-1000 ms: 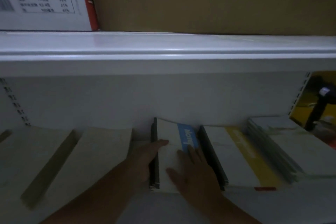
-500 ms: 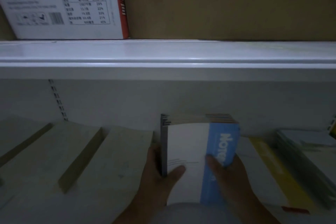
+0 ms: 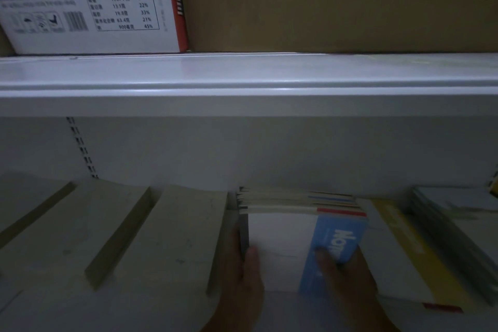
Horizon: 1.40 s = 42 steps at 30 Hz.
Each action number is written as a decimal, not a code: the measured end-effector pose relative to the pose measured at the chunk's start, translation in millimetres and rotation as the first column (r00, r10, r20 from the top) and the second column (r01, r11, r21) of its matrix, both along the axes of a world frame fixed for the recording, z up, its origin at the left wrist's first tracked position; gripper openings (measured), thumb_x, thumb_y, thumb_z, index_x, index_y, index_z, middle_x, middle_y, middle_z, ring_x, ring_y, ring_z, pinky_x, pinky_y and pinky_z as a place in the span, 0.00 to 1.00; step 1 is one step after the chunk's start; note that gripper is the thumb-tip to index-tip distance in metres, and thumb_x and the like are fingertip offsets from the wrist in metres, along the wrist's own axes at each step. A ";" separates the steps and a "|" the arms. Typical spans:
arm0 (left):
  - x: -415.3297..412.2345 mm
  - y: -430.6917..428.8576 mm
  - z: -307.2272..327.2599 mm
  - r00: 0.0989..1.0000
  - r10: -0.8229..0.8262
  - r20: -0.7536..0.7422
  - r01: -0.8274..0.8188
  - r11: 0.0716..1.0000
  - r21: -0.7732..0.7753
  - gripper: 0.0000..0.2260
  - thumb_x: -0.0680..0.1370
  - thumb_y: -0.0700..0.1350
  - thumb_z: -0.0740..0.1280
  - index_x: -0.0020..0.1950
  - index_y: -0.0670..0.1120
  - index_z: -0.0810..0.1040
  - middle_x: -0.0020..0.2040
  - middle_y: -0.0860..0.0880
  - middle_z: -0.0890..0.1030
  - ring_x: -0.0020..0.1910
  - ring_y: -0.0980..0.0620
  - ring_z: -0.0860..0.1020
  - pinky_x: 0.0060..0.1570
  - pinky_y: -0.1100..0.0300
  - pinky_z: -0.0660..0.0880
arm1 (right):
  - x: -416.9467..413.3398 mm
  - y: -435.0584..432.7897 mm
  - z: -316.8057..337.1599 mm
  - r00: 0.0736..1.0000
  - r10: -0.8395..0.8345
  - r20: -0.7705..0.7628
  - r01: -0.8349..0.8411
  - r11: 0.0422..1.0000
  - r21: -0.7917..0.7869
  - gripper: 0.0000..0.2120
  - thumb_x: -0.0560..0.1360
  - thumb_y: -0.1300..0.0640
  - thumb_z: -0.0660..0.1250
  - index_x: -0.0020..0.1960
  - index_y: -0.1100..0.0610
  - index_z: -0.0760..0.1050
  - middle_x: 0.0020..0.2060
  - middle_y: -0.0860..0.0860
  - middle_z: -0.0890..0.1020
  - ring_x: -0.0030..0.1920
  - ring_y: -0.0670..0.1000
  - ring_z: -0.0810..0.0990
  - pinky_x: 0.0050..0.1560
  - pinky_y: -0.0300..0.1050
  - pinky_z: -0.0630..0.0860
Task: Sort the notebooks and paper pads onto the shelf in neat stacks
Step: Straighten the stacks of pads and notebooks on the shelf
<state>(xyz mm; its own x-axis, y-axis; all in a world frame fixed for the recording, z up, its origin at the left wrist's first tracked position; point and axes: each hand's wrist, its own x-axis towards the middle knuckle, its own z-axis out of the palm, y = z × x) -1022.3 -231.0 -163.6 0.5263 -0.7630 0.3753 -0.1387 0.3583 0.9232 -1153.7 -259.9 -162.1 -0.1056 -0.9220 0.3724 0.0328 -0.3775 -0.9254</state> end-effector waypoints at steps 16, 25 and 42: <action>10.1 -9.0 -27.9 0.963 0.134 0.232 -0.127 0.991 -0.046 0.28 0.79 0.55 0.57 0.67 0.32 0.66 0.64 0.49 0.64 0.58 0.84 0.60 0.52 0.89 0.53 | -2.4 -3.7 -15.3 0.989 -0.019 -0.146 0.018 1.000 -0.011 0.21 0.67 0.59 0.68 0.58 0.61 0.68 0.42 0.44 0.75 0.40 0.30 0.77 0.38 0.17 0.67; 24.5 -22.0 6.2 0.854 0.335 0.398 -0.335 0.939 -0.071 0.18 0.82 0.52 0.57 0.58 0.40 0.80 0.55 0.43 0.81 0.59 0.54 0.74 0.65 0.67 0.64 | 7.5 -7.9 6.2 0.980 -0.033 -0.195 0.046 0.997 0.060 0.22 0.69 0.40 0.70 0.60 0.46 0.72 0.47 0.38 0.80 0.50 0.40 0.79 0.50 0.37 0.73; 49.4 4.3 -44.1 0.802 -0.388 0.454 0.081 0.824 0.561 0.47 0.70 0.42 0.69 0.66 0.73 0.37 0.76 0.55 0.61 0.69 0.55 0.68 0.60 0.68 0.68 | 20.5 -58.8 10.1 0.982 0.187 0.013 -0.124 0.596 0.793 0.23 0.73 0.43 0.66 0.55 0.62 0.76 0.46 0.59 0.80 0.38 0.55 0.78 0.36 0.46 0.75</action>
